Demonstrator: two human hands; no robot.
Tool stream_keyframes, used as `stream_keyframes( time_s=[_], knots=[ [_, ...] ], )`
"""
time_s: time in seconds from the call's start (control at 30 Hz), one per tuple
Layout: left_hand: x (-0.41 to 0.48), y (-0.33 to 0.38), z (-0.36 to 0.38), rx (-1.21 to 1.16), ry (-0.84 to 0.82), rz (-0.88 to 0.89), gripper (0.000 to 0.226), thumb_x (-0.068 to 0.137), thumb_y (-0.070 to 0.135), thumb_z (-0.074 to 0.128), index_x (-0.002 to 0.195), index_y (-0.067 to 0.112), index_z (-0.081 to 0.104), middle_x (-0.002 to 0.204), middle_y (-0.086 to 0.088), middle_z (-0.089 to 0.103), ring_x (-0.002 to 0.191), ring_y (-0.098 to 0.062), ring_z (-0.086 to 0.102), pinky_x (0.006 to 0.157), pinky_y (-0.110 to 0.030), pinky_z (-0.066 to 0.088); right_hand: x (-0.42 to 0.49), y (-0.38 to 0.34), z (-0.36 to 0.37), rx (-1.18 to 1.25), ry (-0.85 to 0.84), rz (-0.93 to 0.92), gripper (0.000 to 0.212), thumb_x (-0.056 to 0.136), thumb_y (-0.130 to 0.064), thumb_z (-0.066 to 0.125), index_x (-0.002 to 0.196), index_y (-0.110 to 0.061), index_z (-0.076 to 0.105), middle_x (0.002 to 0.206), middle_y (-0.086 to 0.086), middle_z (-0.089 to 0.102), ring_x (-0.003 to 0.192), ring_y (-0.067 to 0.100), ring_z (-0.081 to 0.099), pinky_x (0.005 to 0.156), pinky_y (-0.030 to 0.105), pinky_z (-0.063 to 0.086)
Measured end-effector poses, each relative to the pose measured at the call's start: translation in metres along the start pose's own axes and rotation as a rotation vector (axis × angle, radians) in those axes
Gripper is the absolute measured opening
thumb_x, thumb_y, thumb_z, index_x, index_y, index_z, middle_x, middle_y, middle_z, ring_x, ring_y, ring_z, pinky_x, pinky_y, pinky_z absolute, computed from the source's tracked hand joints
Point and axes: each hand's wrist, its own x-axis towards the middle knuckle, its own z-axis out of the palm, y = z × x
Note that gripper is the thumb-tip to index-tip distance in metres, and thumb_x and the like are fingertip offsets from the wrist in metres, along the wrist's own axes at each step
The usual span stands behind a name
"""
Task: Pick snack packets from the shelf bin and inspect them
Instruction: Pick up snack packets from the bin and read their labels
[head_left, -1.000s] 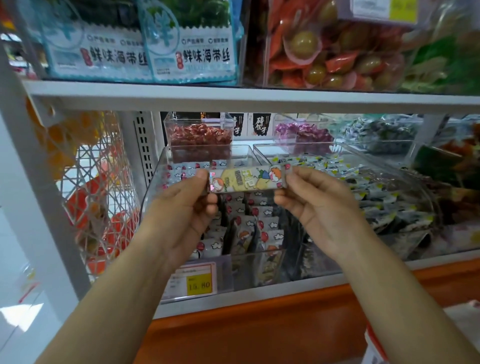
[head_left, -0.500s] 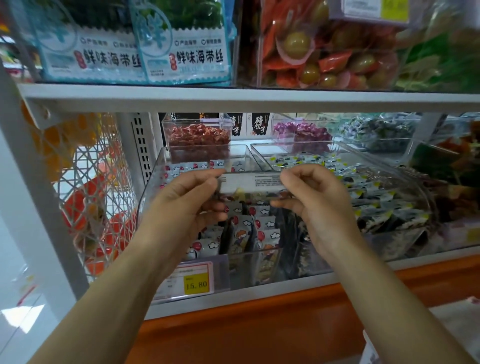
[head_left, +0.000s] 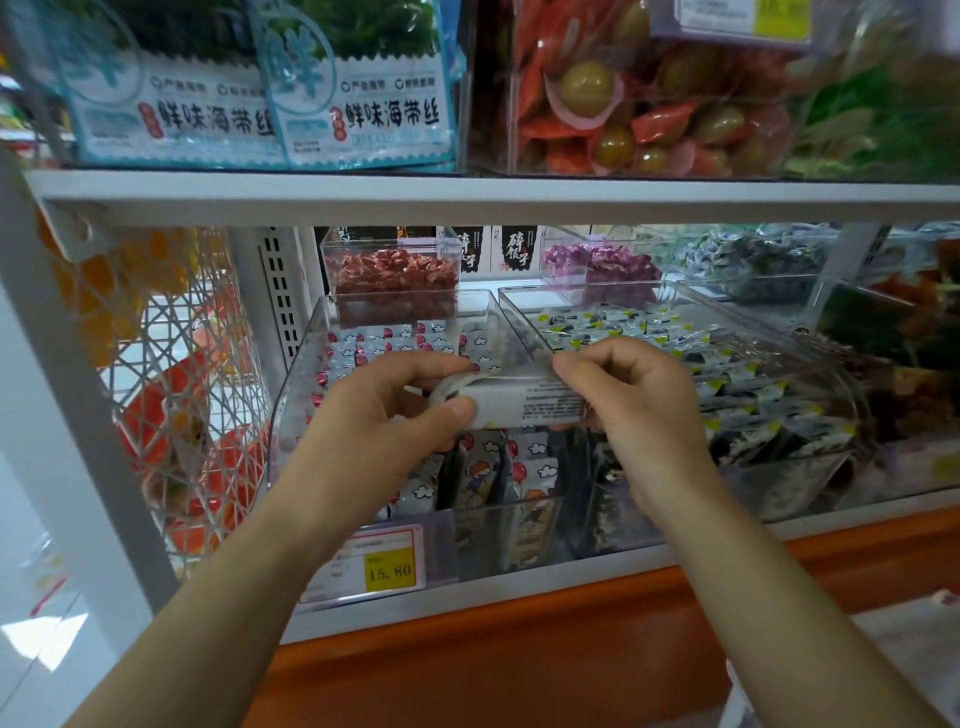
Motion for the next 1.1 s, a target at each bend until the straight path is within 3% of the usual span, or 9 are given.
stream_keyframes(
  time_s=[0.1,0.2,0.33,0.43,0.53,0.63,0.77,0.9,1.1],
  knots=[
    [-0.001,0.001,0.004,0.115,0.006,-0.006,0.012,0.080,0.025,0.067,0.089,0.032,0.063,0.081,0.002,0.064,0.070,-0.013,0.062,0.051,-0.013,0.047,-0.002,-0.002,0.001,-0.089,-0.004,-0.057,0.018,0.083,-0.016,0.067,0.066,-0.015,0.067,0.063,-0.003,0.065,0.061,0.004,0.059,0.058,0.020,0.048],
    [-0.002,0.000,0.008,0.171,0.024,0.009,0.011,0.080,0.027,0.067,0.084,0.021,0.059,0.080,0.000,0.060,0.062,-0.006,0.056,0.048,-0.013,0.044,-0.005,-0.004,0.002,-0.116,-0.071,-0.101,0.020,0.083,-0.016,0.068,0.066,-0.026,0.066,0.063,-0.016,0.064,0.062,-0.001,0.059,0.056,0.011,0.045],
    [0.001,0.003,0.004,0.077,-0.011,-0.058,0.021,0.075,0.024,0.073,0.079,0.007,0.062,0.077,-0.014,0.063,0.059,-0.011,0.056,0.050,-0.018,0.046,-0.005,-0.006,0.000,-0.108,-0.114,-0.139,0.023,0.083,-0.016,0.067,0.066,-0.032,0.066,0.064,-0.019,0.065,0.061,-0.003,0.059,0.056,0.009,0.045],
    [0.001,0.004,-0.002,-0.067,-0.032,-0.134,0.020,0.072,0.023,0.071,0.066,0.006,0.062,0.059,-0.007,0.063,0.050,-0.011,0.057,0.045,-0.016,0.045,-0.005,-0.008,-0.001,-0.088,-0.149,-0.141,0.025,0.083,-0.014,0.067,0.067,-0.033,0.067,0.067,-0.019,0.066,0.064,-0.003,0.060,0.059,0.010,0.046],
    [0.001,0.005,-0.003,-0.115,-0.021,-0.155,0.021,0.080,0.017,0.066,0.068,0.001,0.063,0.053,-0.002,0.064,0.042,-0.006,0.056,0.040,-0.012,0.041,-0.006,-0.008,0.000,-0.061,-0.167,-0.133,0.023,0.083,-0.013,0.067,0.068,-0.031,0.068,0.067,-0.018,0.067,0.065,-0.005,0.060,0.058,0.008,0.045],
    [0.000,0.004,-0.004,-0.104,0.015,-0.141,0.022,0.083,0.022,0.063,0.068,0.006,0.065,0.050,0.004,0.061,0.042,-0.003,0.053,0.042,-0.011,0.042,-0.005,-0.006,0.001,-0.044,-0.125,-0.121,0.021,0.083,-0.014,0.067,0.069,-0.029,0.069,0.067,-0.015,0.067,0.064,-0.003,0.060,0.059,0.010,0.047],
    [0.000,0.003,-0.004,0.007,-0.033,-0.057,0.026,0.069,0.041,0.064,0.086,0.023,0.069,0.079,0.003,0.070,0.067,-0.007,0.065,0.060,-0.014,0.053,-0.005,-0.004,0.003,-0.067,-0.035,-0.107,0.019,0.083,-0.017,0.067,0.068,-0.028,0.068,0.068,-0.013,0.068,0.065,0.001,0.063,0.061,0.015,0.050],
    [0.001,0.000,-0.004,0.117,-0.033,-0.015,0.020,0.080,0.021,0.067,0.098,0.030,0.066,0.089,0.007,0.068,0.070,-0.001,0.063,0.059,-0.011,0.050,-0.001,-0.007,-0.005,0.072,-0.170,0.088,0.015,0.086,-0.013,0.064,0.073,-0.008,0.070,0.067,0.001,0.070,0.067,0.016,0.069,0.058,0.033,0.059],
    [0.002,-0.002,-0.002,0.142,-0.030,0.032,0.023,0.087,0.017,0.060,0.096,0.038,0.064,0.082,0.011,0.067,0.071,0.007,0.059,0.056,-0.005,0.043,0.005,-0.011,-0.018,0.335,-0.328,0.373,0.019,0.069,-0.015,0.066,0.074,0.004,0.066,0.075,0.013,0.070,0.069,0.026,0.072,0.047,0.029,0.057]
  ],
)
